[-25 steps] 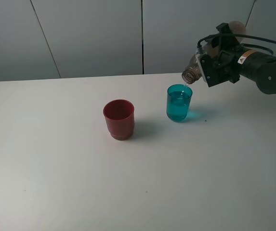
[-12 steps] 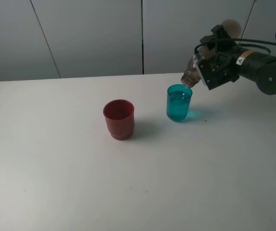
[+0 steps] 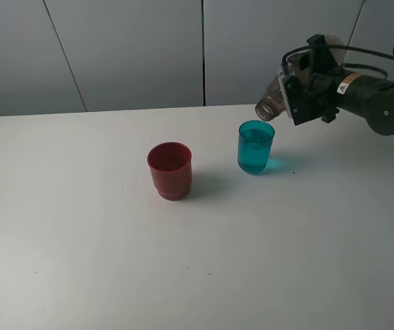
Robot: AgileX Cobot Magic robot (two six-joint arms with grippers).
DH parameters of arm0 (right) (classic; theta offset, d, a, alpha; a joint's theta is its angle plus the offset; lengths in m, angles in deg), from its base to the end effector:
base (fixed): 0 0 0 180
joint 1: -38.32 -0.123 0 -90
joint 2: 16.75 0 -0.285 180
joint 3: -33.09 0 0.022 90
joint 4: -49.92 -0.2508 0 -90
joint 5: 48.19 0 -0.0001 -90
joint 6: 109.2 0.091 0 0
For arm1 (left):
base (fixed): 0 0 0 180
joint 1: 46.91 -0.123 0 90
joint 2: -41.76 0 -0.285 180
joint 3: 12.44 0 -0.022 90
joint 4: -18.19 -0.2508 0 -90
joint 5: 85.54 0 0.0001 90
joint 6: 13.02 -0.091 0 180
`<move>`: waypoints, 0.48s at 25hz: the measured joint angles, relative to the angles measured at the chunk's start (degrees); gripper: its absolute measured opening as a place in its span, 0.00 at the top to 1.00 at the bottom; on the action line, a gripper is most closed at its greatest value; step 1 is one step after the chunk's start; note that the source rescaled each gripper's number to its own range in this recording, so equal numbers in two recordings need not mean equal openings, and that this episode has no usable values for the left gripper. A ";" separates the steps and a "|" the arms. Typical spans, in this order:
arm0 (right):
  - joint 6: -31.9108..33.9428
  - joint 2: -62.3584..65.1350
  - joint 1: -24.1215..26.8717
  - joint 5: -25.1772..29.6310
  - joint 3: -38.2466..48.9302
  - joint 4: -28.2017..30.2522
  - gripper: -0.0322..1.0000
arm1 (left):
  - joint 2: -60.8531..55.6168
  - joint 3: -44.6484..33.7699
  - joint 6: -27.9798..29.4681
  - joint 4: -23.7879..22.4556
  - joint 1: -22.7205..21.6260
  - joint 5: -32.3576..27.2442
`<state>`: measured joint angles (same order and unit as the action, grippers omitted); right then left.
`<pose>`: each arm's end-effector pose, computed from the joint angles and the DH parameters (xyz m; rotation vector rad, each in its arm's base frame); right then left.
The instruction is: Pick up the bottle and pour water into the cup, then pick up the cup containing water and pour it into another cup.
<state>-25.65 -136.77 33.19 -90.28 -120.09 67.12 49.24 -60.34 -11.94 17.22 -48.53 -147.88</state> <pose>0.3807 0.0523 0.1471 -1.7489 0.9469 -1.0568 -0.0082 0.0011 0.2783 -0.0496 2.0540 0.0261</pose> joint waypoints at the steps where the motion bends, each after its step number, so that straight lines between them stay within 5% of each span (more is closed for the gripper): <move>1: 2.66 0.11 0.00 0.70 0.00 0.00 0.95 | 0.00 0.00 0.00 0.00 0.00 0.00; 7: 20.28 2.06 0.00 2.86 0.00 0.21 0.95 | 0.00 0.00 0.00 0.00 0.00 0.00; 12: 42.42 5.31 0.00 3.50 0.00 0.21 0.95 | 0.00 0.00 0.00 0.00 0.00 0.00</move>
<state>16.77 -131.46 33.19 -86.78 -120.09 67.33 49.24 -60.34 -11.94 17.22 -48.53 -147.88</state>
